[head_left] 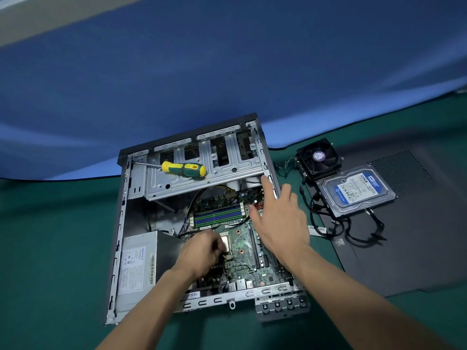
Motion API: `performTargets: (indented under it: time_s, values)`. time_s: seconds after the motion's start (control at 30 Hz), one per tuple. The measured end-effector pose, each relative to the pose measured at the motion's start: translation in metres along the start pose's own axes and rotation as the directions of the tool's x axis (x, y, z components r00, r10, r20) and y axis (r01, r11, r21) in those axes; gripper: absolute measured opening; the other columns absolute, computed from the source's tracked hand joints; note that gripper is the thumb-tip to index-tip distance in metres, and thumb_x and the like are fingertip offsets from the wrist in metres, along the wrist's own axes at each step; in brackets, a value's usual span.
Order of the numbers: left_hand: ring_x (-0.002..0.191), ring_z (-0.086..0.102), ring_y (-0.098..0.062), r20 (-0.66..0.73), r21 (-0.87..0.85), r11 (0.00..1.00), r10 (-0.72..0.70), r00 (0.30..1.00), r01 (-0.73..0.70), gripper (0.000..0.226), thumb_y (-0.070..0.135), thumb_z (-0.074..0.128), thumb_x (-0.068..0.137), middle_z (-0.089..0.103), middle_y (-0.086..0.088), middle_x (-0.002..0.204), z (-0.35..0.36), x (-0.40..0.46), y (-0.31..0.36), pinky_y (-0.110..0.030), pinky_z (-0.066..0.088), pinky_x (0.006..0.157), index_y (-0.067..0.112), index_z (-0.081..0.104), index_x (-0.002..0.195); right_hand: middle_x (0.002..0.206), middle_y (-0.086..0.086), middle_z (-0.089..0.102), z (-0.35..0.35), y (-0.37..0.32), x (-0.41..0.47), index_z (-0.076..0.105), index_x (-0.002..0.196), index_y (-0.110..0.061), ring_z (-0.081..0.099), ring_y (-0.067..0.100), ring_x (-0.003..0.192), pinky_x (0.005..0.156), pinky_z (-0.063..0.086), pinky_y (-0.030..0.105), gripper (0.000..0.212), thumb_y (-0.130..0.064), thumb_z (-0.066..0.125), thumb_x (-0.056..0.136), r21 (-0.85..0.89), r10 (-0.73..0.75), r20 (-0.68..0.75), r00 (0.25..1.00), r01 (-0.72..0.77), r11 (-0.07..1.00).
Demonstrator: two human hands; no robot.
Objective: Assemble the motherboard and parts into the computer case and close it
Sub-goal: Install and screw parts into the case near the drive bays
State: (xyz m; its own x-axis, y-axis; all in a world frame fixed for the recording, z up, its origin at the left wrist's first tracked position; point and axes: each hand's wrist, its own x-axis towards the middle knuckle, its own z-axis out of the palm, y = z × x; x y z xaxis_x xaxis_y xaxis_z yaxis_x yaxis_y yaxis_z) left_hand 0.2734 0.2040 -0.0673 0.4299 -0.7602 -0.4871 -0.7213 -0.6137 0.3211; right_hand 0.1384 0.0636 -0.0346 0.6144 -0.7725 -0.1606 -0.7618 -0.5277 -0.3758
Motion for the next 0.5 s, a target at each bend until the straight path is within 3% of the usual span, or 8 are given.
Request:
performTargets:
  time_s: [0.1,0.17,0.23,0.3,0.43,0.5]
  values:
    - [0.092,0.059,-0.009,0.107,0.080,0.994,0.061,0.992,-0.069,0.032,0.001,0.054,0.082,0.066,0.012,0.100,-0.002,-0.001,-0.002,-0.023,0.048,0.076,0.032,0.060,0.078,0.118,0.011,0.036,0.000,0.000,0.002,0.003,0.149,-0.026,0.044,0.024,0.100,0.067,0.037,0.030,0.068,-0.052,0.036,0.095,-0.014,0.002,0.014,1.000,-0.002,1.000]
    - [0.106,0.057,-0.008,0.188,0.160,0.966,0.173,0.967,-0.204,0.036,0.003,0.053,0.082,0.066,0.013,0.113,-0.001,-0.004,-0.002,-0.024,0.046,0.087,0.030,0.070,0.100,0.117,0.010,0.035,0.001,0.000,0.002,-0.001,0.149,-0.027,0.042,0.024,0.099,0.066,0.035,0.029,0.075,-0.054,0.039,0.092,-0.023,0.006,0.033,0.999,-0.005,1.000]
    - [0.114,0.052,-0.009,0.260,0.225,0.914,0.278,0.925,-0.338,0.038,0.005,0.053,0.084,0.064,0.011,0.119,0.002,-0.005,-0.002,-0.025,0.042,0.094,0.028,0.068,0.112,0.117,0.010,0.033,0.001,0.001,0.002,-0.005,0.149,-0.028,0.041,0.023,0.099,0.067,0.035,0.029,0.080,-0.056,0.041,0.089,-0.015,0.012,0.055,0.998,-0.011,1.000]
    - [0.112,0.051,-0.013,0.330,0.316,0.842,0.334,0.883,-0.437,0.033,0.006,0.053,0.088,0.063,0.006,0.116,0.004,-0.001,0.000,-0.027,0.042,0.095,0.022,0.066,0.113,0.117,0.010,0.033,0.001,0.001,0.003,-0.004,0.149,-0.029,0.041,0.023,0.099,0.068,0.036,0.029,0.082,-0.055,0.043,0.088,-0.003,0.016,0.057,0.998,-0.016,1.000]
    - [0.106,0.054,-0.016,0.423,0.420,0.766,0.309,0.852,-0.487,0.020,0.007,0.048,0.093,0.062,0.000,0.109,0.009,0.006,0.004,-0.031,0.045,0.096,0.013,0.064,0.104,0.119,0.011,0.033,0.001,0.000,0.003,-0.004,0.148,-0.028,0.041,0.024,0.100,0.065,0.036,0.030,0.081,-0.055,0.043,0.087,-0.027,0.013,0.042,0.999,-0.012,1.000]
    - [0.091,0.057,-0.017,0.461,0.430,0.749,0.298,0.836,-0.504,0.018,0.007,0.045,0.094,0.064,-0.002,0.100,0.009,0.005,0.006,-0.032,0.049,0.090,0.011,0.063,0.096,0.120,0.012,0.033,0.003,0.000,0.003,-0.004,0.148,-0.029,0.042,0.025,0.100,0.065,0.035,0.030,0.081,-0.054,0.043,0.087,-0.039,0.017,0.041,0.999,-0.016,0.999]
